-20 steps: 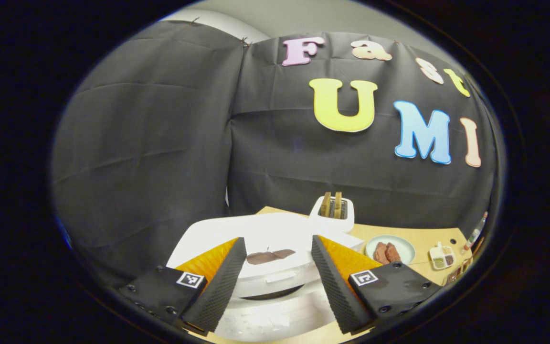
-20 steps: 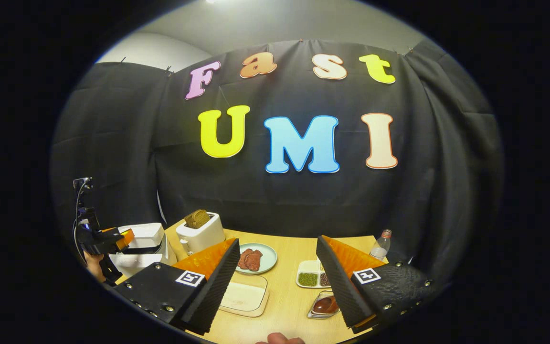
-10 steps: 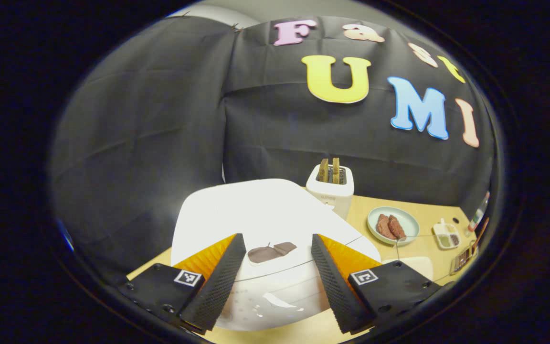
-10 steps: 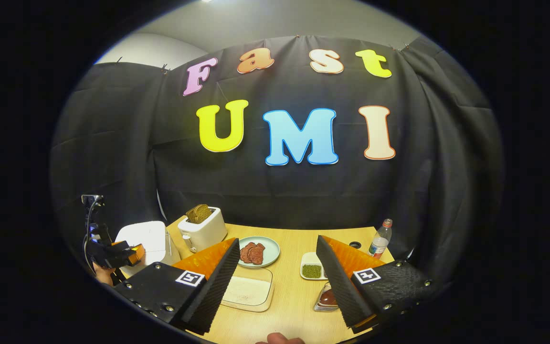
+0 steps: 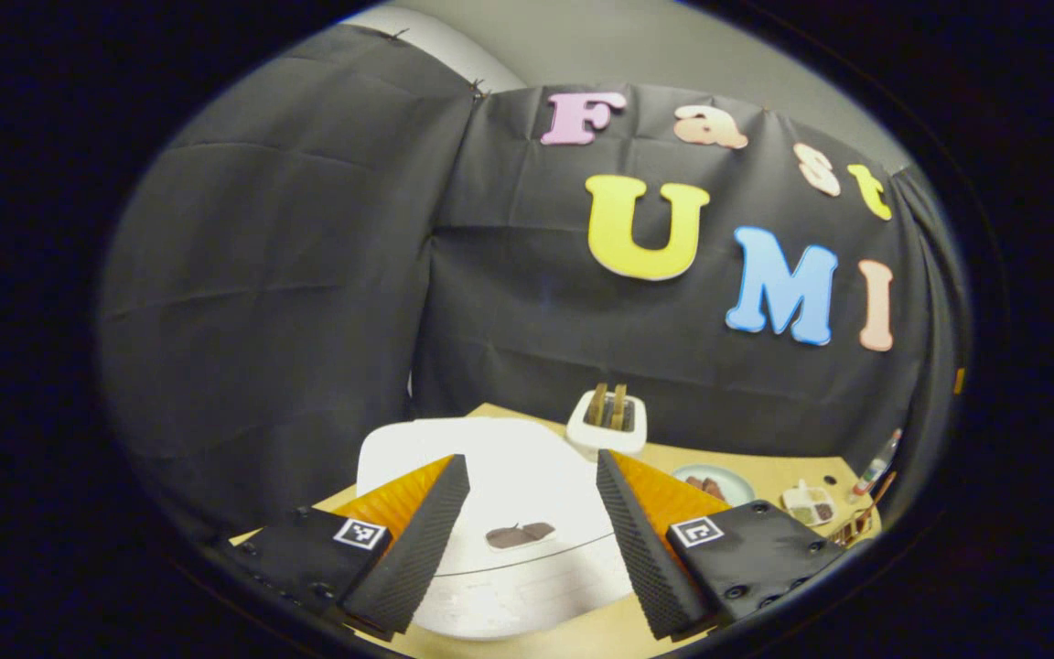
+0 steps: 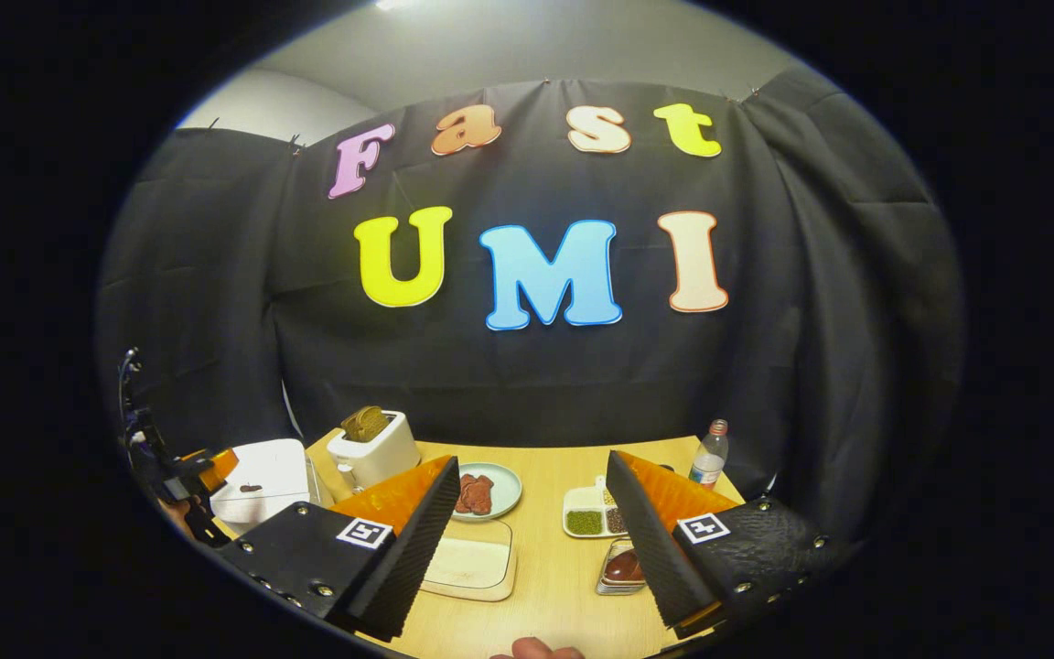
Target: Close the left gripper, press the button to open the rice cooker; take a wooden spoon from the chopstick holder with the right hand, scoop a spoonful of rice and pour it into the rice cooker, then put the wooden spoon back into the chopstick holder.
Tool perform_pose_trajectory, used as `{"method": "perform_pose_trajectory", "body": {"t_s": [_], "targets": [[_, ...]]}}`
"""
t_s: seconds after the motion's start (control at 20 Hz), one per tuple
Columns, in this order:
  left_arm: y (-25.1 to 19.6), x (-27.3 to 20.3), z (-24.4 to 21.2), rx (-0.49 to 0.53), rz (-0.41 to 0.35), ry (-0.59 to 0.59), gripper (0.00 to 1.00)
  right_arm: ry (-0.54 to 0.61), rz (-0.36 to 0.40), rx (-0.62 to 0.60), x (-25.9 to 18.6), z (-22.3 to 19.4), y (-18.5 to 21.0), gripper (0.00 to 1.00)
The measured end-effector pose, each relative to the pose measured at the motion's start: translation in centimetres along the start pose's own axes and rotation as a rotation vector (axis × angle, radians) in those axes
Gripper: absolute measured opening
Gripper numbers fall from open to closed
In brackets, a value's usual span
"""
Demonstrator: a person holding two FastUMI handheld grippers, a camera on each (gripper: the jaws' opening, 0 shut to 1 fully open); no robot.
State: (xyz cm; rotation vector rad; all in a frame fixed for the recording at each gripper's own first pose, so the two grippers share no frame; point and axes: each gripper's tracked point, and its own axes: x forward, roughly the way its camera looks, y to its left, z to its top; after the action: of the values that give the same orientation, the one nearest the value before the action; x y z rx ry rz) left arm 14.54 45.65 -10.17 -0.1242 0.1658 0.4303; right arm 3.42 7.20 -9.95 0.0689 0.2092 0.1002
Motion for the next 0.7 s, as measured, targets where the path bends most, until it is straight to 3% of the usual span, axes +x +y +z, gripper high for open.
{"method": "perform_pose_trajectory", "body": {"t_s": [0.35,0.45,0.5,0.55,0.7], "targets": [[-8.6,-9.7,11.5,0.042,-0.057,-0.235,0.97,-0.163,0.013,0.001,-2.8,5.7,-3.4,0.98],[-12.6,-12.6,12.7,0.086,-0.103,-0.239,0.95,-0.166,0.015,0.013,-3.7,6.8,-4.5,0.97],[-15.0,-13.8,13.1,0.091,-0.14,-0.239,0.96,-0.175,0.025,0.021,-4.3,7.5,-5.0,0.92],[-16.9,-14.9,13.3,0.102,-0.158,-0.239,0.96,-0.182,0.02,0.02,-4.6,8.3,-5.6,0.97],[-21.5,-16.8,13.6,0.148,-0.191,-0.223,0.96,-0.19,0.04,0.009,-5.6,9.3,-6.6,0.97]]}}
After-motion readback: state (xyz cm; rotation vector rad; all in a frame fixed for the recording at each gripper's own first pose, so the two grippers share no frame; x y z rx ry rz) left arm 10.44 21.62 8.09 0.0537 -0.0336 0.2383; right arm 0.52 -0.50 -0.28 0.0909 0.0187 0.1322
